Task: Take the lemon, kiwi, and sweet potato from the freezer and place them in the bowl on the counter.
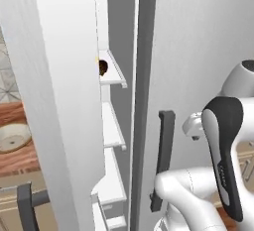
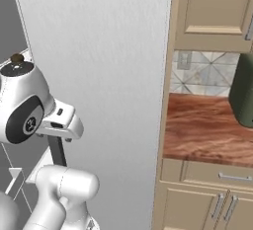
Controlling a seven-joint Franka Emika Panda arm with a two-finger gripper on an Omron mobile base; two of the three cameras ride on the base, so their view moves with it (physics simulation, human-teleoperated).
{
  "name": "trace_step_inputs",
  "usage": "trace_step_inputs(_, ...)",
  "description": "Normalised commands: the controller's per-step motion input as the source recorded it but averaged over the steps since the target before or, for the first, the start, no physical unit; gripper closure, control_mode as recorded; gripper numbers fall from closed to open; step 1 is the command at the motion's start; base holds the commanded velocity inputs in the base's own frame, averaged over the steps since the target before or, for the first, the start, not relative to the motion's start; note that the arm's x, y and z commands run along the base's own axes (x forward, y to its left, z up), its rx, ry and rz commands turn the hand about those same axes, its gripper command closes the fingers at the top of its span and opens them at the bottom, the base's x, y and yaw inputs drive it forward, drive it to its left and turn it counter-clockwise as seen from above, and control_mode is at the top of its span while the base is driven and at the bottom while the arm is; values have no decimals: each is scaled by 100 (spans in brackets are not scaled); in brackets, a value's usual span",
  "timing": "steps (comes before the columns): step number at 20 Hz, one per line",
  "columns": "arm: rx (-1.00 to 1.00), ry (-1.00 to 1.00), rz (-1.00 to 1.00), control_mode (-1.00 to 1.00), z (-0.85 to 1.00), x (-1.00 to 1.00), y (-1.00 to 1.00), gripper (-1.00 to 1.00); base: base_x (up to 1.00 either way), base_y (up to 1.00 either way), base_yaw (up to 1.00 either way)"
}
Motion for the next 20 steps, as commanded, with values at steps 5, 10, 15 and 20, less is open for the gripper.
trace_step_inputs(5, 0, 0, 0, 100, 0, 0, 0, -100, 0, 88, 1)
trace_step_inputs(10, 0, 0, 0, 100, 0, 0, 0, -100, 10, 77, 2)
trace_step_inputs(15, 0, 0, 0, 100, 0, 0, 0, -100, 33, 55, 2)
trace_step_inputs(20, 0, 0, 0, 100, 0, 0, 0, -100, 43, 41, 1)
